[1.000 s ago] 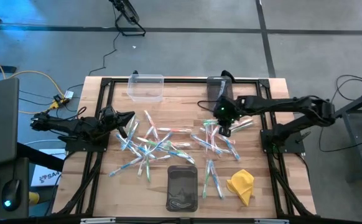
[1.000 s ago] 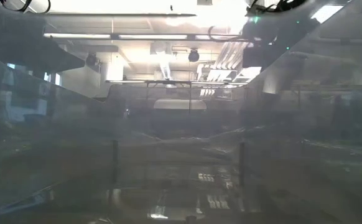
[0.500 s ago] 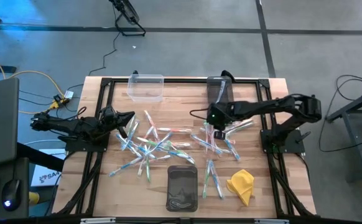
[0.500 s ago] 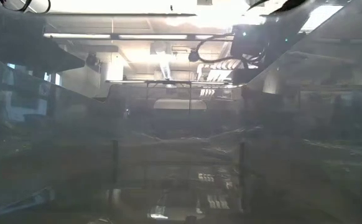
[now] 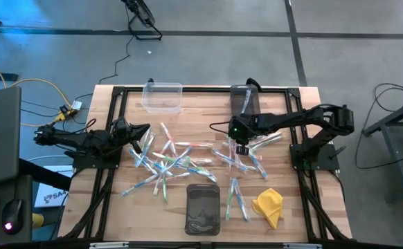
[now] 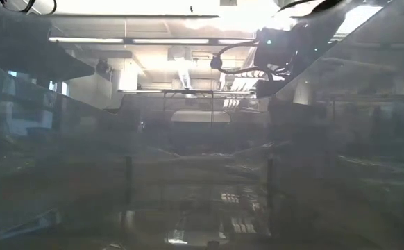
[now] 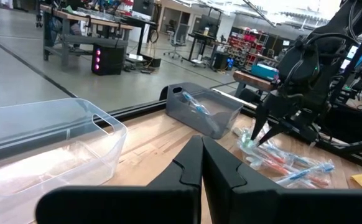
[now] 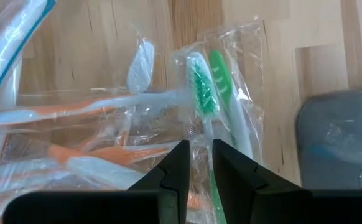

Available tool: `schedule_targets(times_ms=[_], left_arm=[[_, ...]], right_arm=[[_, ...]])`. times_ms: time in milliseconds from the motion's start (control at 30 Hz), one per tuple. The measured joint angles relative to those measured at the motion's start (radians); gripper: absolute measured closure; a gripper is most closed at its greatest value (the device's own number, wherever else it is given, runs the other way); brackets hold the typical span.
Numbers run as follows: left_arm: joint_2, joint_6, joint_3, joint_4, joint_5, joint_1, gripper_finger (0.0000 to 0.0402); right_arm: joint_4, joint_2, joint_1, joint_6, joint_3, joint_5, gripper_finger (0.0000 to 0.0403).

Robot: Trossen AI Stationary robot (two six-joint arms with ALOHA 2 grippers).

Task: Pick & Place Toothbrushes
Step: Put the green toothbrush into the transparent bin

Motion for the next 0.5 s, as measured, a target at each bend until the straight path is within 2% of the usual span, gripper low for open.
schedule_targets(times_ms=[300,500], left_arm=[[0.000,0.000,0.000,0.000,0.000,0.000,0.0402],[0.000,0.000,0.000,0.000,0.001,0.000,0.0402]], right_arm=[[0.027,-0.002,0.001,0.005,0.000,-0.027,0.0341],[0.023,-0.035,0.027,0.000,0.000,0.024,0.0341]])
